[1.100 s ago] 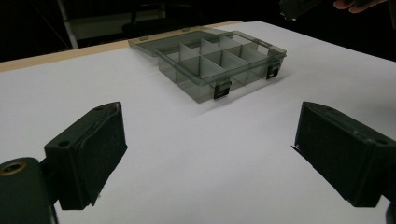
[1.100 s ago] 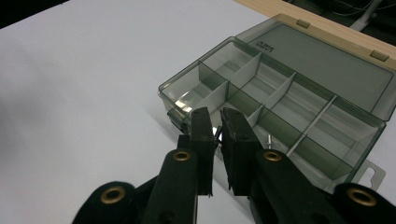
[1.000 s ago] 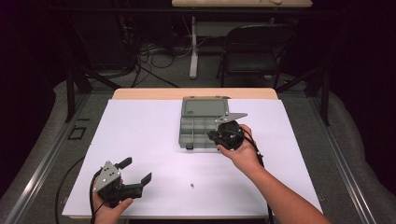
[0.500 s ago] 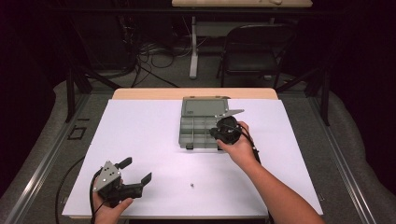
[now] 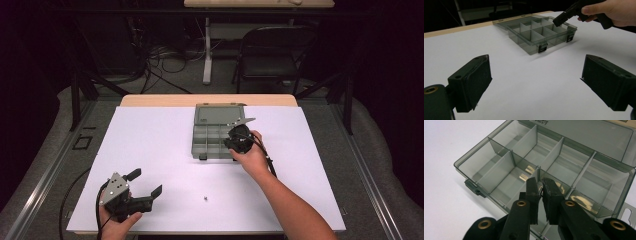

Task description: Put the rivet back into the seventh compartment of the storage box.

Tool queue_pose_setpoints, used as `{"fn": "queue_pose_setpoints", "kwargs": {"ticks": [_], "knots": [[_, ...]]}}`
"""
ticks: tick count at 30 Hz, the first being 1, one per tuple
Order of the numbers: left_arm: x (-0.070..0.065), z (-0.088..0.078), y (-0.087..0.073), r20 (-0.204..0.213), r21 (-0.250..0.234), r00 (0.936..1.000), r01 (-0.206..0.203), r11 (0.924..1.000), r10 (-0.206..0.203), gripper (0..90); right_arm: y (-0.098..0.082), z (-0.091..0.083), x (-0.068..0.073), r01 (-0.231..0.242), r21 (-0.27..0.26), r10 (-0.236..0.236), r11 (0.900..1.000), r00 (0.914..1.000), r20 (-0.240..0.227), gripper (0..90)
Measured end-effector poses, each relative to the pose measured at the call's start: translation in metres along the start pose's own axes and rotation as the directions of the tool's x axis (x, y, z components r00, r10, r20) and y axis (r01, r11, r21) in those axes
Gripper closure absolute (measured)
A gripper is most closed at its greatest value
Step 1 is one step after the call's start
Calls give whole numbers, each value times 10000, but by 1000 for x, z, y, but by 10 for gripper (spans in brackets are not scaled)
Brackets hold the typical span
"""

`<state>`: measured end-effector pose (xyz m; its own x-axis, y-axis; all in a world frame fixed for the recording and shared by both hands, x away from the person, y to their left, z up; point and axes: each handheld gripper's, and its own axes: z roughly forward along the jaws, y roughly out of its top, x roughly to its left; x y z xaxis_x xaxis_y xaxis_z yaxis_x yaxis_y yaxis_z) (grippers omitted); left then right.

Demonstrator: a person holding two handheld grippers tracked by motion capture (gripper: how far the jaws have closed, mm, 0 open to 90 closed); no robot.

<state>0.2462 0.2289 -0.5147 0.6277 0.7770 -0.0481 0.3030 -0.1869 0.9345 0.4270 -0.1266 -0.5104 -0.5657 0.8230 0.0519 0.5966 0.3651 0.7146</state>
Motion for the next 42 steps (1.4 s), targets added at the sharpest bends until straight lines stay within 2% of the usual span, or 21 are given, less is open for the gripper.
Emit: {"fn": "queue_pose_setpoints", "kwargs": {"ticks": [16, 20, 23, 28, 29, 31, 37, 38, 42], "knots": [[0, 0, 0, 6, -4, 10000, -14, 10000, 14, 87, -2, 3, -3, 5, 80, -6, 10000, 10000, 45, 827], [0, 0, 0, 2, -12, 10000, 28, 10000, -28, 87, -2, 1, -2, 24, 67, -25, 10000, 9999, 114, 731], [1, 0, 0, 3, 10, 10000, 11, 10000, -11, 87, -2, -1, -1, 95, -43, -95, 9999, 9999, 62, 699], [0, -1, 0, 0, -34, 10000, 18, 10000, -18, 87, -2, -11, 0, 47, -428, -45, 9991, 10000, 42, 523], [0, -1, 0, -3, -22, 10000, 46, 10000, -46, 87, -3, -15, 1, 178, -561, -170, 9983, 9998, 142, 491], [0, 0, 0, -23, -68, 10000, 15, 10000, -15, 87, -4, -18, 2, 311, -645, -294, 9974, 9992, 277, 474], [0, 0, 0, -15, -14, 10000, 13, 10000, -13, 87, -7, -29, 5, 486, -877, -464, 9950, 9986, 261, 403], [0, 0, 0, -16, -14, 10000, 16, 10000, -16, 87, -8, -33, 6, 669, -960, -639, 9931, 9974, 336, 383], [0, 0, 0, -8, -15, 10000, -2, 10000, 2, 87, -10, -38, 8, 803, -1044, -783, 9913, 9967, 230, 353]]}}
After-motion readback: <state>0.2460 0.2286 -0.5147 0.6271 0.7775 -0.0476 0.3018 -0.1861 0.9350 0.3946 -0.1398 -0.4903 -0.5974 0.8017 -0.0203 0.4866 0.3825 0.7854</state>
